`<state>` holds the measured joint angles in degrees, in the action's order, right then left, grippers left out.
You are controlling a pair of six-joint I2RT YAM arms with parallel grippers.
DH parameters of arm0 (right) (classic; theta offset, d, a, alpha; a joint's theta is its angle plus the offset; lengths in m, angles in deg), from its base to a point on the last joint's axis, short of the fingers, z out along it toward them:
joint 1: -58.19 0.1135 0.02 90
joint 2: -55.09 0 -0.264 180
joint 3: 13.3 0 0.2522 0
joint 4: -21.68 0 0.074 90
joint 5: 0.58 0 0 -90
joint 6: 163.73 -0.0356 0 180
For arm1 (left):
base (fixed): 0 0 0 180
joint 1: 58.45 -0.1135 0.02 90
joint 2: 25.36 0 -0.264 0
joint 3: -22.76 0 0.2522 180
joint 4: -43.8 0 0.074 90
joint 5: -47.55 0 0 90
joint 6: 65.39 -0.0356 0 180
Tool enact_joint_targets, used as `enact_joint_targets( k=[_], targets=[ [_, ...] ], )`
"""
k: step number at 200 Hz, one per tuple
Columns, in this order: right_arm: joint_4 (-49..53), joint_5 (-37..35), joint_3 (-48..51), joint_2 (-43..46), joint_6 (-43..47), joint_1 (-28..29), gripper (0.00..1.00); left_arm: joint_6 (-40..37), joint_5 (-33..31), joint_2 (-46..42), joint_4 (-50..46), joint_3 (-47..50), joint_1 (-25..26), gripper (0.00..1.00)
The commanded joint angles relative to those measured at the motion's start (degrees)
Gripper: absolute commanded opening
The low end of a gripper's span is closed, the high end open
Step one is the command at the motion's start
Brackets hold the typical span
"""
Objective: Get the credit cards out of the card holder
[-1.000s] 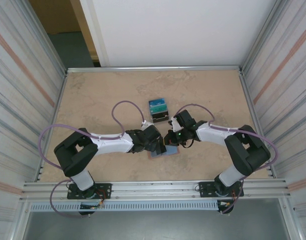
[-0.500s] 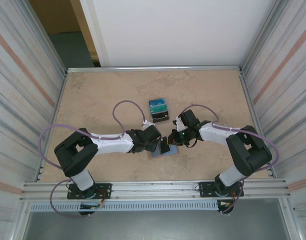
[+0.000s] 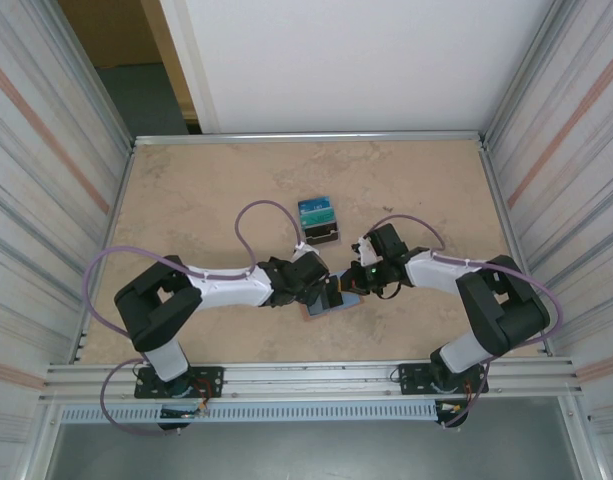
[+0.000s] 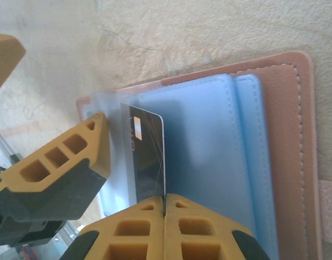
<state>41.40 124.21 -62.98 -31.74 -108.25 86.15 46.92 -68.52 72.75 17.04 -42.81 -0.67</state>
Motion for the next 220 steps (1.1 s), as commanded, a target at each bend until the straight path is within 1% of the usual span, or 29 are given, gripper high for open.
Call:
enact_joint_targets(
  k=[1, 27, 61, 110, 117, 121, 131, 156, 180, 196, 220],
  targets=[
    [-3.01, 3.29, 2.32, 1.77, -2.39, -0.93, 0.02, -0.37, 0.31, 2.65, -2.19, -0.31, 0.43, 0.99],
    [-7.92, 6.74, 4.19, 1.93, -4.64, -1.85, 0.09, -0.5, 0.11, 3.47, -2.65, -0.41, 0.49, 0.99],
    [-10.4, 7.6, 4.71, 1.14, -5.53, -1.91, 0.16, -0.51, 0.15, 3.54, -2.88, -0.52, 0.49, 0.99],
    [-13.25, 8.66, 4.81, -1.61, -5.88, -1.91, 0.17, -0.42, 0.11, 3.15, -3.0, -0.48, 0.67, 0.99],
    [-13.84, 9.08, 4.83, -2.04, -5.99, -1.95, 0.19, -0.37, 0.12, 3.22, -2.97, -0.48, 0.67, 0.99],
    [-14.2, 9.32, 4.85, -2.31, -6.06, -1.95, 0.22, -0.4, 0.08, 3.18, -2.93, -0.44, 0.68, 0.99],
    [-14.71, 9.53, 4.85, -2.61, -6.13, -1.91, 0.23, -0.36, 0.13, 3.12, -2.96, -0.4, 0.67, 0.99],
    [-15.16, 9.75, 4.85, -3.12, -6.27, -1.9, 0.21, -0.23, 0.05, 3.06, -2.96, -0.35, 0.82, 0.99],
    [-14.49, 9.02, 4.49, -3.35, -6.04, -1.91, 0.13, 0.0, 0.04, 2.74, -3.09, -0.31, 0.89, 0.99],
    [-11.91, 7.5, 4.04, -2.74, -5.02, -2.09, 0.07, 0.02, -0.34, 2.4, -3.29, -0.09, 0.84, 0.99],
    [-6.79, 4.48, 3.34, -0.09, -2.79, -2.86, 0.02, 0.04, -0.87, 2.0, -3.87, 0.25, 0.84, 0.99]
  ],
)
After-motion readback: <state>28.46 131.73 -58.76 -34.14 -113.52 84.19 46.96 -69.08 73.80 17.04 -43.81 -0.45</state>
